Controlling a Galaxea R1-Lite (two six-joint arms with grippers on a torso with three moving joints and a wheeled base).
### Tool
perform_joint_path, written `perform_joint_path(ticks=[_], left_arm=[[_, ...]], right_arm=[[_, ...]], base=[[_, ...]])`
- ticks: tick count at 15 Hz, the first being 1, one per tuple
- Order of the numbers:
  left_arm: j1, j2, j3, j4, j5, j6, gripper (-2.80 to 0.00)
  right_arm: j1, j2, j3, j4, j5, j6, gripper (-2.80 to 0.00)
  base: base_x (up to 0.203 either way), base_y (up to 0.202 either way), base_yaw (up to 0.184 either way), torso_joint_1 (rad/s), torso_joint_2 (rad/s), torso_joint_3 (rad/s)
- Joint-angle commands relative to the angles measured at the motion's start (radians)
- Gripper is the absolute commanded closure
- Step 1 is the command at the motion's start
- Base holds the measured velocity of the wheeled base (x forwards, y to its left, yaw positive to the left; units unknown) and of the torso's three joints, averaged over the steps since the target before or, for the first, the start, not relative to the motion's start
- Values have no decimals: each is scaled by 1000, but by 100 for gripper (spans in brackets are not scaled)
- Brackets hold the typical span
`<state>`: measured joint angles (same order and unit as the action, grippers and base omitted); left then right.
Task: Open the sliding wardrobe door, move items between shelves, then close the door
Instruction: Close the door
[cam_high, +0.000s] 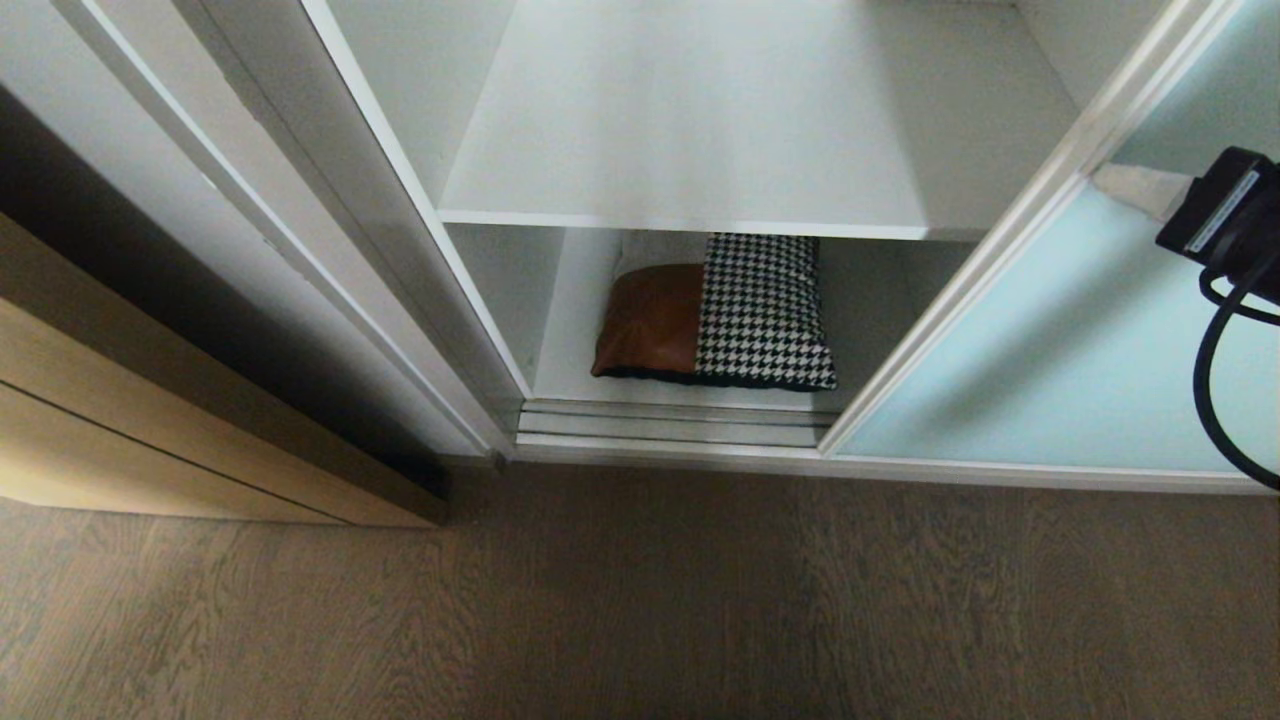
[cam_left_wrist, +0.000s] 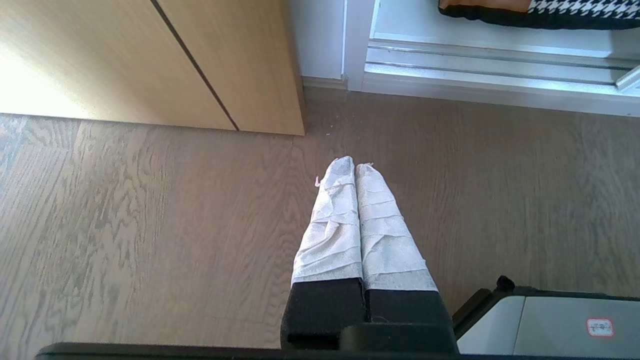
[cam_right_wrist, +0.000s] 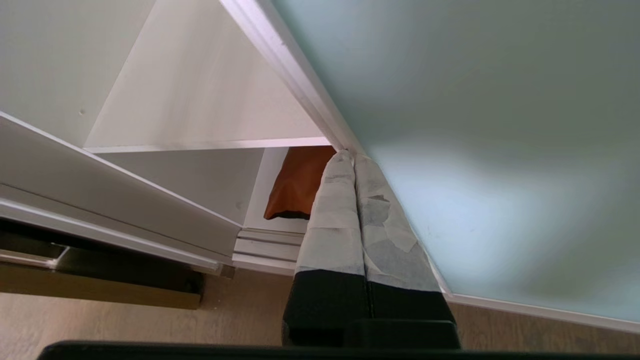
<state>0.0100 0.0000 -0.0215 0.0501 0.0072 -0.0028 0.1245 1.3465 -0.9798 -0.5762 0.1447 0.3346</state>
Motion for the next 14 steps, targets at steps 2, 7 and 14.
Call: perform_joint_path(ticks=[2, 7, 14], left_arm=[[1, 2, -1, 1, 0, 0, 0], [1, 2, 0, 1, 0, 0, 0], [1, 2, 0, 1, 0, 0, 0]], right_arm=[[1, 19, 2, -4, 1, 12, 0], [1, 40, -3, -5, 4, 18, 0], [74, 56, -7, -6, 1, 14, 0]], base=[[0, 0, 0, 0, 0, 0], [0, 0, 0, 0, 0, 0], [0, 0, 0, 0, 0, 0]])
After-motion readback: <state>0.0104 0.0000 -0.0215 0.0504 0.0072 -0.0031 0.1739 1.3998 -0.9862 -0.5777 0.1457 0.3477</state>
